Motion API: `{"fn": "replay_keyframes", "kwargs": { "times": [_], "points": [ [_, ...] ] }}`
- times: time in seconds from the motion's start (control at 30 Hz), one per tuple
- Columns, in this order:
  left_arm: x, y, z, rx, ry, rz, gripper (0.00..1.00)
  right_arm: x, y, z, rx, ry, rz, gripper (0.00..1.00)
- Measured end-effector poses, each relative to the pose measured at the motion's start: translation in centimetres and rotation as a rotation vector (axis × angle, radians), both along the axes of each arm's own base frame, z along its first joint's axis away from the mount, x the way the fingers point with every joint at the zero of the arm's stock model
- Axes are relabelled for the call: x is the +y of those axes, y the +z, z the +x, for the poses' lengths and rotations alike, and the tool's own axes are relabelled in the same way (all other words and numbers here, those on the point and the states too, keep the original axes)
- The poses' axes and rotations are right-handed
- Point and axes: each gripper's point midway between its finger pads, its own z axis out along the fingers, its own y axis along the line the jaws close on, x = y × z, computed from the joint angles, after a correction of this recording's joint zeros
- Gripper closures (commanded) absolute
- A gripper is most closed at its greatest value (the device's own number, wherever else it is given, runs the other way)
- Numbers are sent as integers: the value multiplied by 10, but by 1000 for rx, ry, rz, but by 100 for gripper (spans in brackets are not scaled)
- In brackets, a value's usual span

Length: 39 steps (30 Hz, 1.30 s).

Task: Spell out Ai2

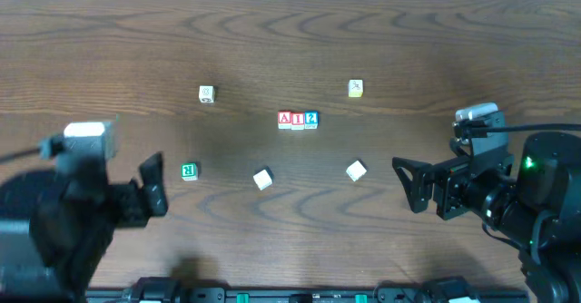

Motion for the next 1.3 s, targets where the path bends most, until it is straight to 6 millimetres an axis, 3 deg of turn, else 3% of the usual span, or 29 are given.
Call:
{"fn": "replay_keyframes", "kwargs": {
  "times": [0.1,0.23,0.47,0.6,0.87,1.1,1.3],
  "points": [
    [13,-23,0,-27,68,7,5,0,0,0,0,-1,-1,1],
    [24,-70,14,-63,120,12,5,0,0,0,1,-2,-2,1],
    [27,-155,20,-109,127,17,5,0,-1,0,3,-2,-2,1],
    [26,-193,21,-121,125,17,5,0,-1,0,3,-2,-2,1],
    [24,-233,18,-139,118,16,5,0,-1,0,2,-2,-2,1],
    [23,-253,18,-137,113,14,5,0,-1,0,3,-2,-2,1],
    [23,-251,19,-144,113,14,5,0,-1,0,3,-2,-2,1]
  ]
}}
